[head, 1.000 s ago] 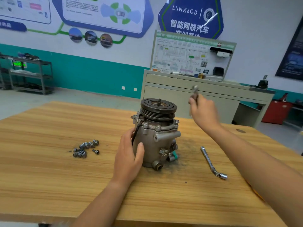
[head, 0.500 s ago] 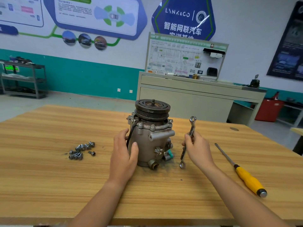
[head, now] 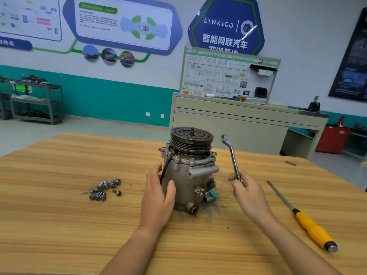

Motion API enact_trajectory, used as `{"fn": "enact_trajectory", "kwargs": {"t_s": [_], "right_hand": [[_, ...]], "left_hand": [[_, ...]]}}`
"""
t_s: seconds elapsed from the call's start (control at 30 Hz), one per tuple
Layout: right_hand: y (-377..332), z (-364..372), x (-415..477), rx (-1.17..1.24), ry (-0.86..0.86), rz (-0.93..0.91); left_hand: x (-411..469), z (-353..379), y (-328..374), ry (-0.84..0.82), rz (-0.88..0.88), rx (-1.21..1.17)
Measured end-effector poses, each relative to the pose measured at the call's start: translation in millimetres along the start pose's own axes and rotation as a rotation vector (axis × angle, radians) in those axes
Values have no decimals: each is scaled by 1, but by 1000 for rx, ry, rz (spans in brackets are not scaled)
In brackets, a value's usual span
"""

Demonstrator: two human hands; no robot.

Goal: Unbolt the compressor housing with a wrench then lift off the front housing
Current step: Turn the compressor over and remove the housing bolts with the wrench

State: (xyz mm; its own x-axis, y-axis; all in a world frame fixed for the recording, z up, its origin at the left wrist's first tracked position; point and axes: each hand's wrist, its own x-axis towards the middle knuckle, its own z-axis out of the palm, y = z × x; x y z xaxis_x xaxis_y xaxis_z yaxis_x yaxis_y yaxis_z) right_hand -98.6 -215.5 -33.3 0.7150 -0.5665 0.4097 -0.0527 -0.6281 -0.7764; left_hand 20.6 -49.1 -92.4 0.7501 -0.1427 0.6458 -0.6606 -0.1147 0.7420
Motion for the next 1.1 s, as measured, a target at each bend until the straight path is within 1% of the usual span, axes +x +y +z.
{"fn": "enact_trajectory", "kwargs": {"t_s": [0.1,0.2,0.27,0.43,0.53,0.6,0.77,0.87,1.0,1.1], "right_hand": [[-12,-22,0,-156,-58,-52],[-19,-39,-3,-327,-64,-106],[-21,-48,-5,-460,-65,-105],[-34,-55,-9,-707,-117,-75],[-54,-60,-5,-988,-128,-139],[-72,-64,0,-1183,-167,-195],[-116,-46,-14,-1569,-359,-327],[-122,-40,-13,-1625,-410,-377],[-108,-56,6,-1635,-375,-376],[-93,-73,31,-1701,-362,-358]], "left_hand": [[0,1,-1,-9,-3,1],[1,1,-1,6,-4,11],[1,1,0,14,-4,21],[1,-1,0,20,-11,17],[1,-2,0,23,-12,20],[1,-2,0,23,-12,23],[0,-2,1,27,-15,21],[0,-3,0,30,-25,14],[1,-4,2,6,-39,-7],[0,-3,2,-18,-18,-16]]}}
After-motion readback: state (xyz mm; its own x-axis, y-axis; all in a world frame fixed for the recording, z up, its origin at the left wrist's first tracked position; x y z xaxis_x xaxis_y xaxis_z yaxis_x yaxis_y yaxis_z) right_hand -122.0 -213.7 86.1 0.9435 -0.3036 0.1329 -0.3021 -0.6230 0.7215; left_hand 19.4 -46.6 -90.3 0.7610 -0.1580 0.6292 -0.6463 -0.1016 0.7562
